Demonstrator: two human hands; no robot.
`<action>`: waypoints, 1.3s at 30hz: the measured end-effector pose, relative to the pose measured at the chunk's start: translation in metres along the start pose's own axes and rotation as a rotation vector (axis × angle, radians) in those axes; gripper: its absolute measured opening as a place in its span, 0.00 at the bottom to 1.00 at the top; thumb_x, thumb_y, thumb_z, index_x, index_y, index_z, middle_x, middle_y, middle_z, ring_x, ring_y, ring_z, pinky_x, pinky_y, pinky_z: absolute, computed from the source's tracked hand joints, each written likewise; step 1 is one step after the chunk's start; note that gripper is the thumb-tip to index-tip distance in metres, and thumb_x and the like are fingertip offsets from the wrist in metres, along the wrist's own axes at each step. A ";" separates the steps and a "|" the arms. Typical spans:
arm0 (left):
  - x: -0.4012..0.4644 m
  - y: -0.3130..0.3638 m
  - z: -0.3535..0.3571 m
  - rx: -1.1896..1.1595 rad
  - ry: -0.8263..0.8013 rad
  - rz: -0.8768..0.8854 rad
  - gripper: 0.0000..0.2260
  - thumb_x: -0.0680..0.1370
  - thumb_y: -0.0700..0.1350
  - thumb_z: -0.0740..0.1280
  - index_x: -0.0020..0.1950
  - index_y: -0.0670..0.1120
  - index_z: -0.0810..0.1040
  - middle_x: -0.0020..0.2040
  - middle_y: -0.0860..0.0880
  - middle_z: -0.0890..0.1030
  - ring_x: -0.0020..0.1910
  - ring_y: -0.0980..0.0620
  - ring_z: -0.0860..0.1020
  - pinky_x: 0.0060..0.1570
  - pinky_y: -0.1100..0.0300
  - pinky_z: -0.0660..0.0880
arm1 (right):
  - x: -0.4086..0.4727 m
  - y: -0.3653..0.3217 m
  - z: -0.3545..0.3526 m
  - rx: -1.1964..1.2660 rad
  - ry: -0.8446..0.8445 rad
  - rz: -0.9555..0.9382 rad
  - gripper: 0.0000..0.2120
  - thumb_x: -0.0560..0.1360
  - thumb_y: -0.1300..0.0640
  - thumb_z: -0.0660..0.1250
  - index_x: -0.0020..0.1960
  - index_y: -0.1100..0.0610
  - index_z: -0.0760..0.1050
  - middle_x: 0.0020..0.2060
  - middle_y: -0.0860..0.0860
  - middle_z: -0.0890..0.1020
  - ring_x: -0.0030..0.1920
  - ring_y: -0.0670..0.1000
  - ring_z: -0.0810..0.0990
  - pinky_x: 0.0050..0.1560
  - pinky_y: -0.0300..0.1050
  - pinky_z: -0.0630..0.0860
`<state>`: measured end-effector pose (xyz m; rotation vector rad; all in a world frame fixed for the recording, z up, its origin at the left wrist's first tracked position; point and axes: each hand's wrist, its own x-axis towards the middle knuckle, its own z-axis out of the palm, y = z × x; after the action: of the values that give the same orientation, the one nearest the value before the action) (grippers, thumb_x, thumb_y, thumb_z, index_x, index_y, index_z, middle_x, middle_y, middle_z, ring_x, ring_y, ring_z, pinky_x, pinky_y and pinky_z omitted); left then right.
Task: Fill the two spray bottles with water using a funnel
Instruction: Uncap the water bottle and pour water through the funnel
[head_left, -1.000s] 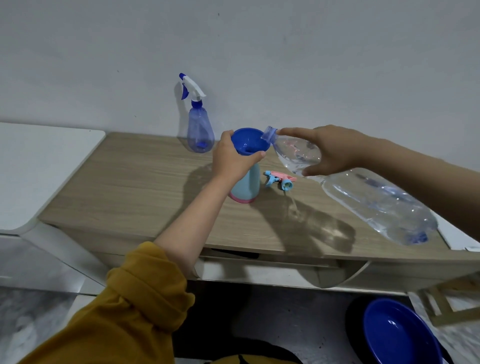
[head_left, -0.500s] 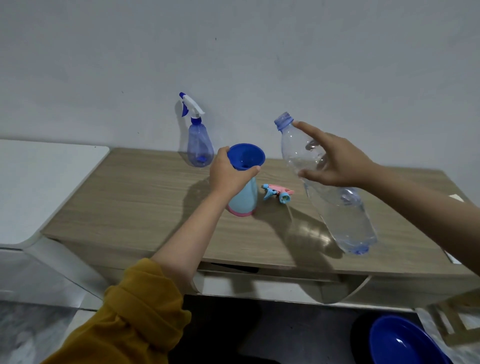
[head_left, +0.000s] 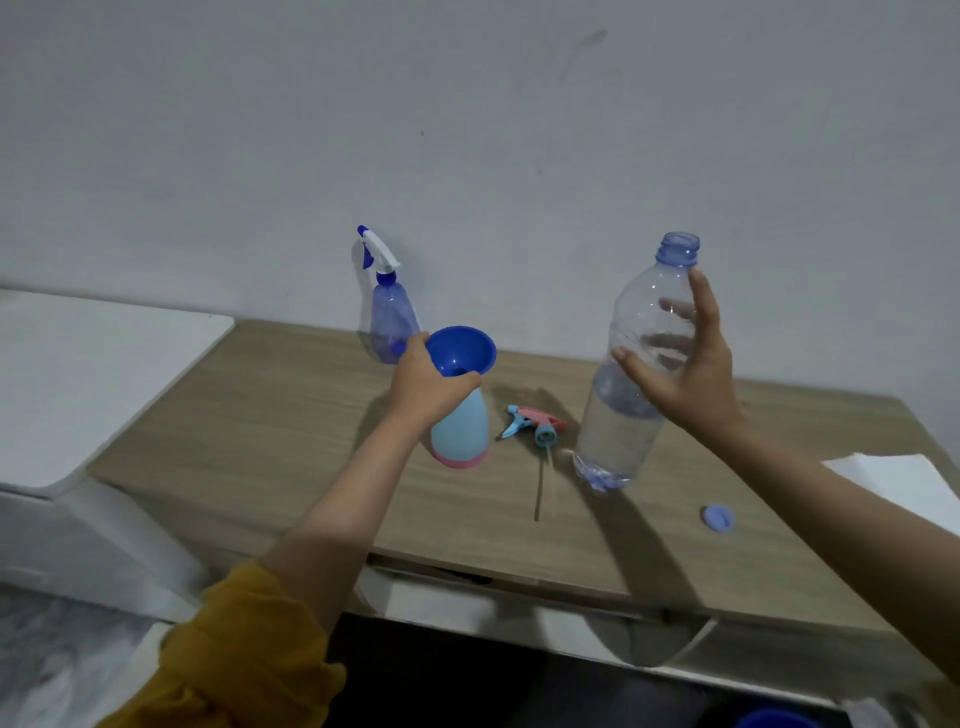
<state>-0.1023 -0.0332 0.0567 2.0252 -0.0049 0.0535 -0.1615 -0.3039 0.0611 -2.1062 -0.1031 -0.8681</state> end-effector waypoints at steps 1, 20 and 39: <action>0.000 0.000 0.001 0.000 0.005 -0.007 0.33 0.68 0.44 0.74 0.69 0.45 0.63 0.56 0.52 0.70 0.52 0.52 0.71 0.46 0.60 0.68 | -0.001 0.003 0.000 0.011 0.000 -0.002 0.50 0.65 0.52 0.78 0.76 0.42 0.49 0.65 0.55 0.72 0.49 0.52 0.82 0.48 0.42 0.81; 0.005 -0.011 -0.003 0.046 -0.052 0.031 0.45 0.69 0.49 0.75 0.76 0.46 0.50 0.73 0.47 0.61 0.68 0.47 0.68 0.59 0.57 0.68 | -0.011 -0.038 0.017 -0.230 0.272 -0.670 0.35 0.67 0.49 0.76 0.66 0.57 0.63 0.63 0.60 0.67 0.65 0.58 0.67 0.61 0.62 0.70; 0.006 -0.072 0.013 -0.031 -0.099 0.037 0.34 0.67 0.49 0.76 0.69 0.46 0.66 0.67 0.48 0.70 0.65 0.50 0.70 0.59 0.56 0.70 | 0.082 -0.127 0.158 -0.627 -1.033 0.188 0.41 0.69 0.28 0.62 0.74 0.50 0.62 0.73 0.51 0.67 0.71 0.56 0.67 0.65 0.51 0.69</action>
<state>-0.0940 -0.0128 -0.0130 1.9950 -0.1050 -0.0237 -0.0582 -0.1245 0.1314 -2.8922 -0.1771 0.4380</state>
